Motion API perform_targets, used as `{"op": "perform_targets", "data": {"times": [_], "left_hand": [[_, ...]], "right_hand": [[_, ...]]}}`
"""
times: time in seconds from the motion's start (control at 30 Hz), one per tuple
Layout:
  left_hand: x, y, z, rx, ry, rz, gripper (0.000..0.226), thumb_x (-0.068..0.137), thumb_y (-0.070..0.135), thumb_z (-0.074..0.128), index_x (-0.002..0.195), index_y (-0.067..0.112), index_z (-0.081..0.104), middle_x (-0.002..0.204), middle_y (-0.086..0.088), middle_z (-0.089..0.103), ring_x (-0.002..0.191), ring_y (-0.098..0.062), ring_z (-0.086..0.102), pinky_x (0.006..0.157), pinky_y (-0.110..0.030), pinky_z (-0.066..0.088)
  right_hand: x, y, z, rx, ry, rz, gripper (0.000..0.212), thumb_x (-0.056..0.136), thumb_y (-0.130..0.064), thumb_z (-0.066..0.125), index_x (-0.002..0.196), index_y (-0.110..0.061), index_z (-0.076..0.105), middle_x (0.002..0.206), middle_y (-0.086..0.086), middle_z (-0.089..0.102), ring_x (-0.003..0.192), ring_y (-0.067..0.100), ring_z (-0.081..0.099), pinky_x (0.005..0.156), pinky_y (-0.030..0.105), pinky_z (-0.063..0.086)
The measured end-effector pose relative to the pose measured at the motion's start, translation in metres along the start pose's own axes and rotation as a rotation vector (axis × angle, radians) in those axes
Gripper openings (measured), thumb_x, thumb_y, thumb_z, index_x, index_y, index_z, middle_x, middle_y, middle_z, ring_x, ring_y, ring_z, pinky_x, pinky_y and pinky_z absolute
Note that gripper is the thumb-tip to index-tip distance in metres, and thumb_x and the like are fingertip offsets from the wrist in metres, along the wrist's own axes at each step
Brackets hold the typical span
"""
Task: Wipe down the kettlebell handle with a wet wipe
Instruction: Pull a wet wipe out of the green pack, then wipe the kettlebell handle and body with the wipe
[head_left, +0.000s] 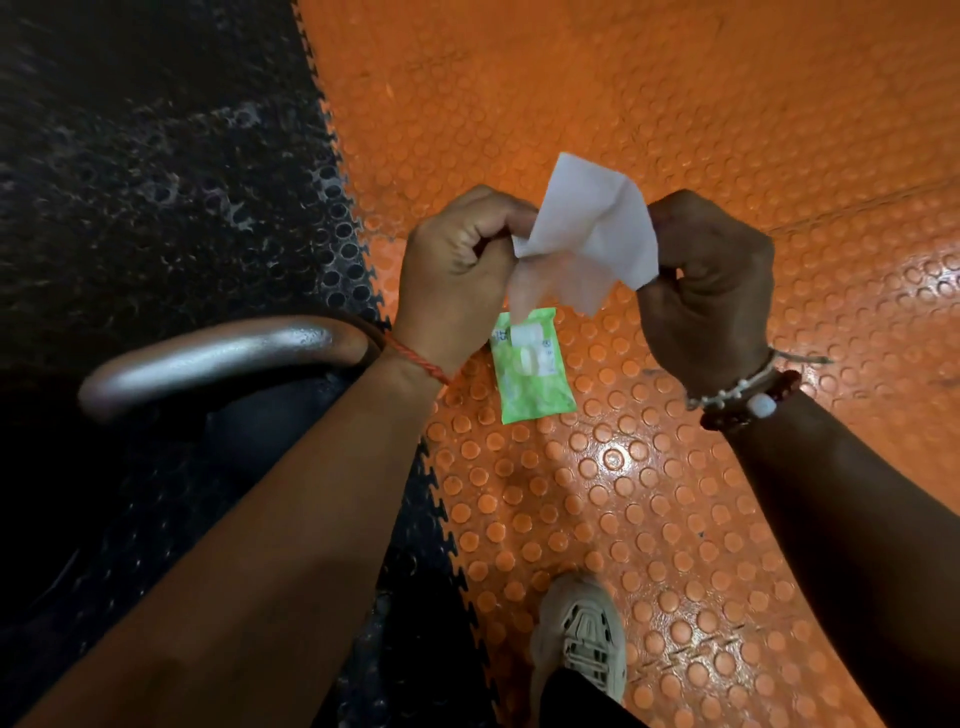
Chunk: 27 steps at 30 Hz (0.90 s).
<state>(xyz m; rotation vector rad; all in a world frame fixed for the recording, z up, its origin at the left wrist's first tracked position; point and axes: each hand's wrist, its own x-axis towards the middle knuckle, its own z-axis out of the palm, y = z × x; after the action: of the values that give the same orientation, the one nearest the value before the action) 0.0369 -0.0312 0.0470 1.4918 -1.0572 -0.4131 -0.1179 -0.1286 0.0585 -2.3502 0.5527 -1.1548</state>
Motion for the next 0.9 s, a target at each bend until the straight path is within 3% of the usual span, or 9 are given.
{"op": "perform_targets", "data": {"times": [0.1,0.33,0.5,0.6,0.73,0.8,0.9], "left_hand": [[0.003,0.007,-0.003,-0.149,0.040,-0.075,0.035,0.081,-0.019,0.049,0.073,0.006,0.071,0.087,-0.003,0.066,0.084,-0.016,0.065,0.071,-0.034,0.051],[0.007,0.033,-0.020,-0.413,0.008,-0.265,0.040,0.080,-0.008,0.043,0.078,0.013,0.077,0.087,-0.013,0.070,0.087,-0.029,0.062,0.076,-0.037,0.049],[0.001,0.064,-0.037,-0.477,0.002,-0.302,0.030,0.081,0.014,0.045,0.083,0.008,0.074,0.086,-0.003,0.071,0.085,-0.016,0.064,0.070,-0.032,0.051],[-0.003,0.074,-0.047,-0.340,0.011,-0.219,0.016,0.082,0.017,0.063,0.096,0.017,0.072,0.095,-0.003,0.066,0.085,-0.022,0.057,0.077,-0.039,0.049],[-0.010,0.084,-0.058,-0.289,-0.016,-0.280,0.048,0.080,0.009,0.067,0.124,0.016,0.052,0.104,-0.002,0.060,0.090,-0.019,0.056,0.083,-0.038,0.051],[-0.019,0.088,-0.060,-0.314,-0.053,-0.425,0.043,0.076,0.012,0.068,0.118,0.011,0.057,0.100,-0.005,0.065,0.092,-0.019,0.062,0.084,-0.037,0.053],[-0.033,0.091,-0.066,-0.248,-0.077,-0.480,0.008,0.086,0.004,0.065,0.087,0.012,0.065,0.086,-0.008,0.068,0.079,-0.017,0.064,0.076,-0.034,0.053]], "right_hand": [[0.006,-0.009,-0.003,-0.010,0.016,0.011,0.024,0.078,0.016,0.061,0.076,-0.004,0.074,0.076,0.012,0.065,0.073,0.005,0.054,0.067,0.006,0.035],[0.023,-0.029,-0.004,0.348,-0.032,0.284,0.038,0.073,0.014,0.044,0.088,-0.006,0.072,0.080,0.010,0.065,0.073,0.022,0.060,0.067,0.032,0.047],[0.034,-0.050,-0.016,0.791,-0.090,0.468,0.032,0.086,0.003,0.043,0.085,-0.005,0.074,0.083,0.018,0.054,0.078,0.030,0.060,0.068,0.040,0.051],[0.040,-0.066,-0.019,0.722,-0.130,0.506,0.023,0.087,-0.001,0.049,0.089,-0.006,0.072,0.082,0.011,0.054,0.077,0.026,0.060,0.065,0.038,0.055],[0.044,-0.087,-0.020,0.551,-0.131,0.488,0.022,0.085,-0.003,0.054,0.093,-0.014,0.072,0.085,0.002,0.056,0.078,0.019,0.062,0.061,0.036,0.057],[0.045,-0.096,-0.018,0.507,-0.112,0.491,0.023,0.084,-0.004,0.056,0.097,-0.016,0.072,0.084,-0.002,0.055,0.076,0.018,0.059,0.062,0.040,0.057],[0.044,-0.105,-0.016,0.542,-0.116,0.565,0.042,0.082,-0.003,0.059,0.121,-0.019,0.060,0.083,-0.007,0.053,0.069,0.013,0.056,0.062,0.040,0.053]]}}
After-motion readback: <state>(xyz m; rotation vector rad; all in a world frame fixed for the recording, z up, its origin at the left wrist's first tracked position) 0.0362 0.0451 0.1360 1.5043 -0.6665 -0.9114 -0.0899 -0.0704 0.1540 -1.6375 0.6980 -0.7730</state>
